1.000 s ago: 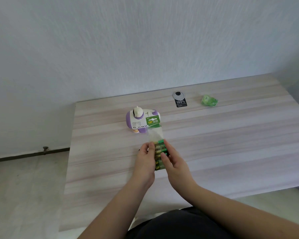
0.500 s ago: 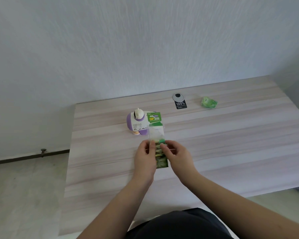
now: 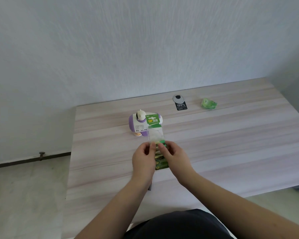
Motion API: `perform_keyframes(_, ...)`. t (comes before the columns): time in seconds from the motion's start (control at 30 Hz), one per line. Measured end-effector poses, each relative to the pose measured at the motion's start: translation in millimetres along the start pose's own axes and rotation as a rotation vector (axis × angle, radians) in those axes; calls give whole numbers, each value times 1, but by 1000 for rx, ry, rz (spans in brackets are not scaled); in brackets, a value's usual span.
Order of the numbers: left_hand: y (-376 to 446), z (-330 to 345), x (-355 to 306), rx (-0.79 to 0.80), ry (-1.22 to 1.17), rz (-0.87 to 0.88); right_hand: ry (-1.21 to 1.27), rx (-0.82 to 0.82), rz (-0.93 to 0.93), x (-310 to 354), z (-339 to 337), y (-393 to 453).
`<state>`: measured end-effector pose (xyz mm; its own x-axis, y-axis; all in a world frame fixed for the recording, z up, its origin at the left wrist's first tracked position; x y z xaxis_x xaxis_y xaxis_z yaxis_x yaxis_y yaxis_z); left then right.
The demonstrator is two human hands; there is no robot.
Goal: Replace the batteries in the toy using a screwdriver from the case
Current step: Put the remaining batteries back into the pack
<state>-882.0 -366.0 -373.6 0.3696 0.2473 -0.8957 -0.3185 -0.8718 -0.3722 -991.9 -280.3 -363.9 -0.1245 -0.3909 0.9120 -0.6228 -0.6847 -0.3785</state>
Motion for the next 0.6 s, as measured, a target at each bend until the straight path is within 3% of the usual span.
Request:
perform_keyframes(0.2,0,-6,1,11,15,30,31,-87,34,-6,1,5)
perform_keyframes(0.6,6,-20,12,142,-176,-90,483,107,223,-25,31,4)
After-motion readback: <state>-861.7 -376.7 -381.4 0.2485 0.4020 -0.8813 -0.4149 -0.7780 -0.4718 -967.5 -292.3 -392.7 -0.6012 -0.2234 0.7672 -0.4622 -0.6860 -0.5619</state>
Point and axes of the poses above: each hand's wrist, its own y-axis towards the middle knuckle, its own z-axis out of the palm, x = y × z, the point moved 9 cm from there along y, towards the middle knuckle, and after that the axes turned 4 degrees about y, right-handed, at the moved point
